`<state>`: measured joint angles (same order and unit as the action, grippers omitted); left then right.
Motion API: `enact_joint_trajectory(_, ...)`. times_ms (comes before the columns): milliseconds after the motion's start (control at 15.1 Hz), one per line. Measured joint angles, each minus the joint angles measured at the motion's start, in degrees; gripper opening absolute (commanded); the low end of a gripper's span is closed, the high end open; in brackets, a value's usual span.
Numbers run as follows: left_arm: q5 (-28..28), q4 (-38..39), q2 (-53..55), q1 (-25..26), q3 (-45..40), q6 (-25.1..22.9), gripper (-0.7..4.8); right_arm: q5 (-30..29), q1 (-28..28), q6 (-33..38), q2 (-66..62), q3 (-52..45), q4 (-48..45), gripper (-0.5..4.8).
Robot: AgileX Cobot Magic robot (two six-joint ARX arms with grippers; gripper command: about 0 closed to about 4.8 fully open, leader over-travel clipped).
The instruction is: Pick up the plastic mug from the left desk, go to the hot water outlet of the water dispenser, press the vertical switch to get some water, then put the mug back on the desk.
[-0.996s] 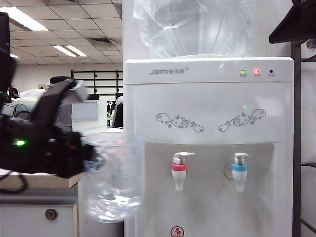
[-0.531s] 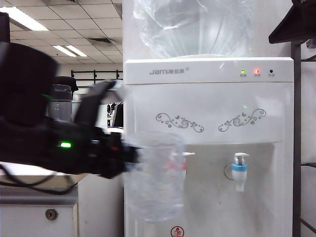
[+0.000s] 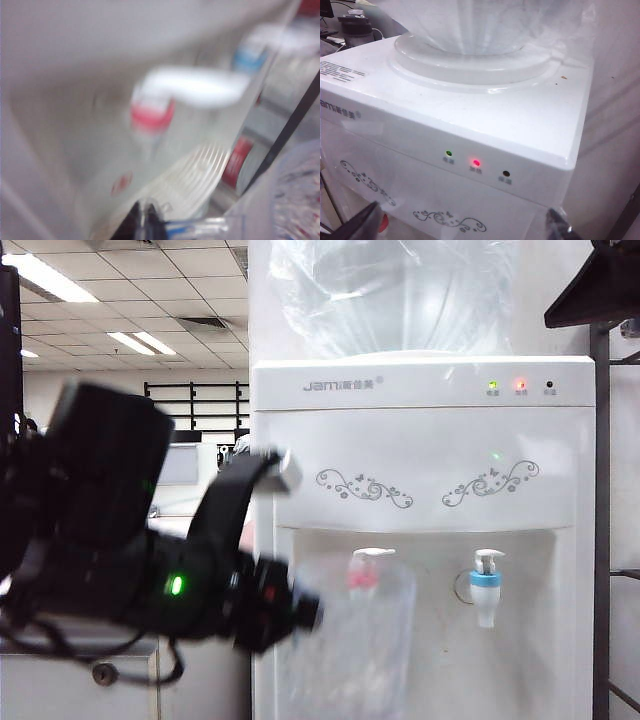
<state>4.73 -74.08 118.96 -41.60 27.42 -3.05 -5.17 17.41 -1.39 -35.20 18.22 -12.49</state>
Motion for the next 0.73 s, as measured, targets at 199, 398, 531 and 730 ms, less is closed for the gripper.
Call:
enact_joint_trajectory(199, 0.0, 0.2, 2.7, 0.0, 0.0, 0.0, -0.05, 0.0, 0.0, 0.0, 0.0, 0.0, 0.0, 4.27)
enact_joint_trajectory(398, 0.0, -0.1, 5.7, 0.0, 0.8, -0.2, -0.05, 0.0, 0.0, 0.0, 0.0, 0.0, 0.0, 4.27)
enact_joint_trajectory(531, 0.0, -0.3, 7.5, 0.0, 1.9, -0.3, -0.05, 0.0, 0.0, 0.0, 0.0, 0.0, 0.0, 4.27)
enact_joint_trajectory(730, 0.0, 0.1, 9.9, 0.0, 4.7, -0.2, -0.05, 0.0, 0.0, 0.0, 0.0, 0.0, 0.0, 4.27)
